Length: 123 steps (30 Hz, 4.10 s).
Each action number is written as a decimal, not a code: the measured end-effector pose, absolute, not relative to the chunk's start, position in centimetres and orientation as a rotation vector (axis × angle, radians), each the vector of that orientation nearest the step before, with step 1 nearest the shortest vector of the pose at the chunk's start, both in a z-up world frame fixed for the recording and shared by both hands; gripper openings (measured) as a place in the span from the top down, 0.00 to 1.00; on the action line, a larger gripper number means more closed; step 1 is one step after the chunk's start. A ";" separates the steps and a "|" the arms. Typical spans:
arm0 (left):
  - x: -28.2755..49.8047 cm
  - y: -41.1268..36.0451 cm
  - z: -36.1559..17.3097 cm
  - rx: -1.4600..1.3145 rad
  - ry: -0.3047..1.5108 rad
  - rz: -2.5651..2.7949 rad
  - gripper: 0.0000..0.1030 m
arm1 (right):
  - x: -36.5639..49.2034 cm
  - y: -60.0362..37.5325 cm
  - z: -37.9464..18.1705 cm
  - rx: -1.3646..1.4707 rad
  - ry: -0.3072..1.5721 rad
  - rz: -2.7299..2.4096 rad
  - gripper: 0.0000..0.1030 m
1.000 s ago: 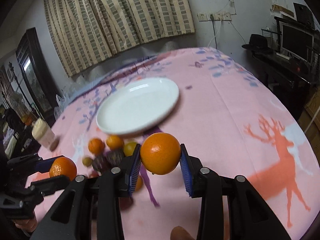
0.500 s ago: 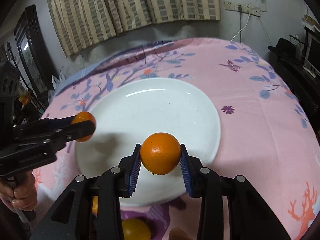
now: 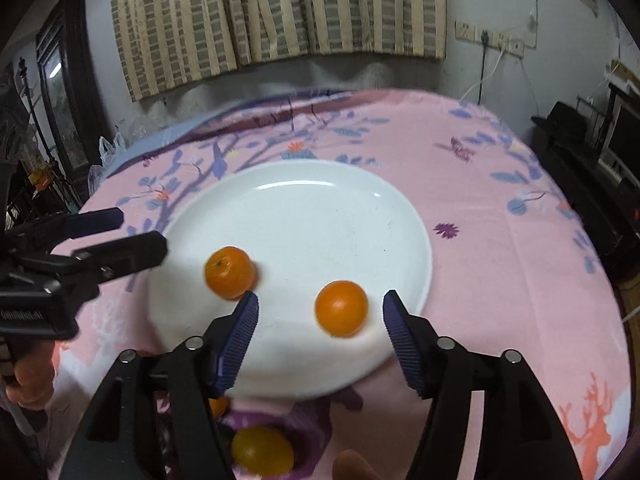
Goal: Organize fruits
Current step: 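Carry both oranges over the white plate and open both grippers to release them, then grasp a dark brown round fruit with the right gripper, then grasp a large orange with the left gripper while the right gripper holds the brown fruit, then carry both fruits over the white plate and open both grippers, then move both open grippers back toward the fruit pile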
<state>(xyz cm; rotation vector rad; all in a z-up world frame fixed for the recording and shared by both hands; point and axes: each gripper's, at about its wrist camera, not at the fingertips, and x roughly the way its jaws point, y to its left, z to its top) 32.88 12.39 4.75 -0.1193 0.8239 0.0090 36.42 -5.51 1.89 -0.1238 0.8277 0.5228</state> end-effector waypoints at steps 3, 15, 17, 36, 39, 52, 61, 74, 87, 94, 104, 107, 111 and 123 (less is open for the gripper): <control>29.3 12.6 6.0 -0.109 0.796 0.013 0.05 | 32.7 -6.7 3.4 -0.120 0.798 0.548 0.32; 19.2 14.8 1.6 -0.138 0.810 0.071 0.05 | 19.2 -11.5 1.7 -0.040 0.809 0.528 0.29; 18.6 15.5 0.9 -0.167 0.827 0.075 0.05 | 17.8 -11.9 1.3 -0.048 0.815 0.526 0.30; 16.8 16.4 0.8 -0.252 0.830 0.066 0.05 | 14.3 -5.8 -3.0 -0.224 0.925 0.655 0.47; 16.7 16.4 0.8 -0.244 0.829 0.065 0.05 | 14.7 -5.3 -3.5 -0.240 0.942 0.653 0.55; 13.7 12.0 0.7 -0.212 0.816 -0.179 0.05 | 14.9 -10.1 -1.5 -0.069 0.887 0.609 0.64; 13.0 5.0 -2.8 -0.113 0.951 -0.319 0.41 | 15.4 -12.8 -1.4 0.006 0.876 0.599 0.64; 15.0 4.7 -3.8 -0.110 0.994 -0.259 0.56 | 15.4 -13.6 -1.7 0.032 0.871 0.625 0.64; 16.4 7.4 1.9 -0.136 0.869 -0.278 0.57 | 20.1 -11.7 2.8 0.000 0.746 0.662 0.64; 26.6 9.8 5.0 -0.145 0.794 -0.151 0.57 | 29.4 -8.1 5.0 0.007 0.715 0.633 0.64; 36.3 14.0 1.5 -0.205 0.908 -0.022 0.57 | 36.9 -3.8 0.4 -0.078 0.849 0.577 0.64; 37.3 13.6 0.4 -0.197 0.933 -0.026 0.57 | 37.3 -3.6 -0.7 -0.090 0.874 0.572 0.64; 37.8 12.7 -0.2 -0.166 0.947 -0.022 0.27 | 37.3 -3.9 -0.7 -0.070 0.856 0.563 0.49; 25.7 13.6 5.6 -0.152 0.778 0.020 0.05 | 30.7 -8.1 2.3 0.002 0.775 0.559 0.33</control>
